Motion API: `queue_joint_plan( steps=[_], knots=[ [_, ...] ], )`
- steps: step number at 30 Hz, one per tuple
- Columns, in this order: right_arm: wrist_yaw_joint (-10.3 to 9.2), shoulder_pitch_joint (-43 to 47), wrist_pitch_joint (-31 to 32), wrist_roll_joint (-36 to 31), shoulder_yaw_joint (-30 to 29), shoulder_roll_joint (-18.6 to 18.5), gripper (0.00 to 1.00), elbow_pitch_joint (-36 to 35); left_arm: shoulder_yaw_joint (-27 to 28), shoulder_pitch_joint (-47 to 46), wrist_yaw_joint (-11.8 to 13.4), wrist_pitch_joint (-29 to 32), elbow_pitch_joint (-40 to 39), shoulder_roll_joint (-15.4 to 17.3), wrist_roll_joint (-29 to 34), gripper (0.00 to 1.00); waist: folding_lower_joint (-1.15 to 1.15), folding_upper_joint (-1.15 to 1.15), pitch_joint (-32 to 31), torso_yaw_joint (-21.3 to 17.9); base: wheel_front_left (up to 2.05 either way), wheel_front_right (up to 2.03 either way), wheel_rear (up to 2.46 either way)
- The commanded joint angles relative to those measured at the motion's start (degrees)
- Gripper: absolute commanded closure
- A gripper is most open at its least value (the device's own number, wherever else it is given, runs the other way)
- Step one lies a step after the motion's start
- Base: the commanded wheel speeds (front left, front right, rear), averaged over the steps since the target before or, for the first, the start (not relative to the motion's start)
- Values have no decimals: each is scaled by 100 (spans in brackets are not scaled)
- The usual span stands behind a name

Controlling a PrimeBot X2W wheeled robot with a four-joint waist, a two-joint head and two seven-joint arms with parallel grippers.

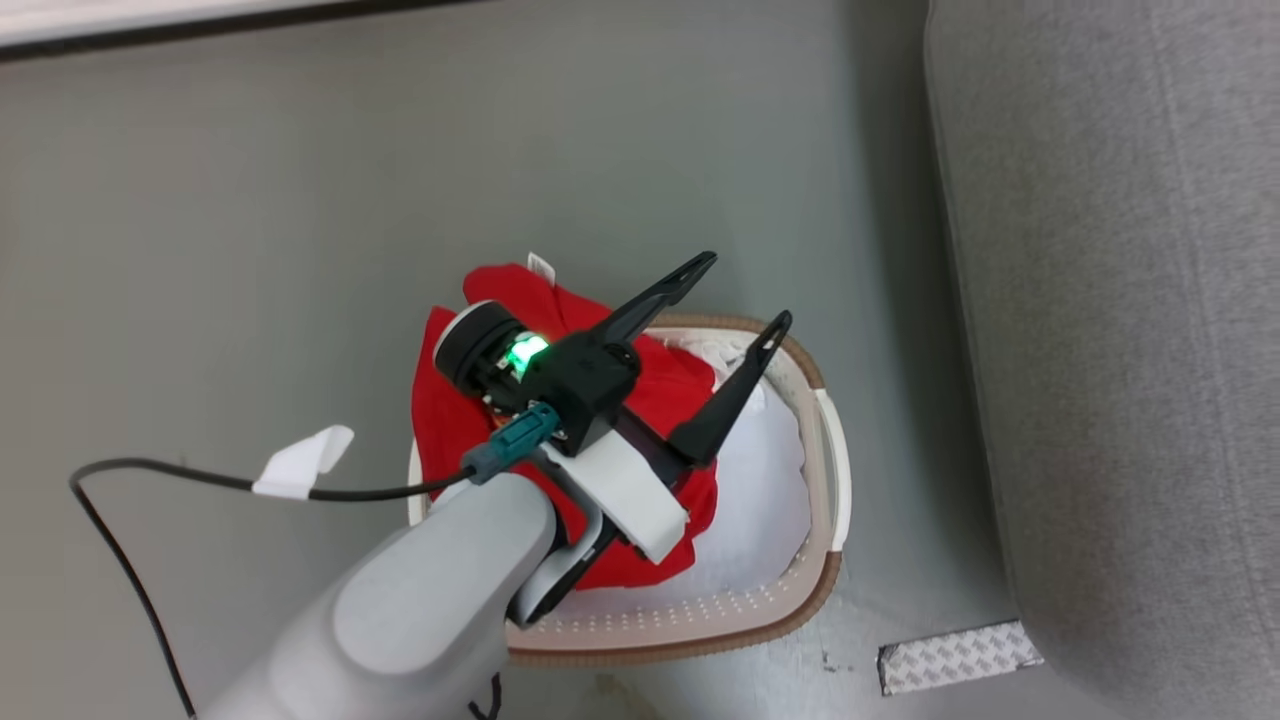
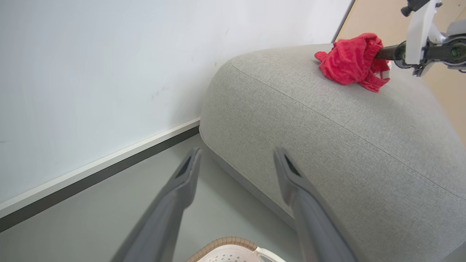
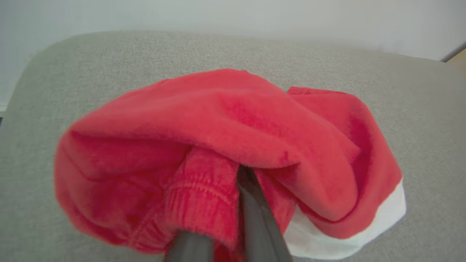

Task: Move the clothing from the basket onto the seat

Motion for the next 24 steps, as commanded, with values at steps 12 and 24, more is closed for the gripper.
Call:
queue_joint_plan(
  steps=[12, 24],
  knots=[
    [-12, 512, 429, 636, 1102, -209, 0, -332, 237, 524, -41, -59, 240, -77, -220, 0, 0, 0, -1176, -239, 0, 0, 0],
    [-12, 1026, -224, 772, 1454, -409, 0, -1470, 986, 1464, 79, -61, -68, -93, -259, 0, 0, 0, -2641, -213, 0, 0, 0]
  ],
)
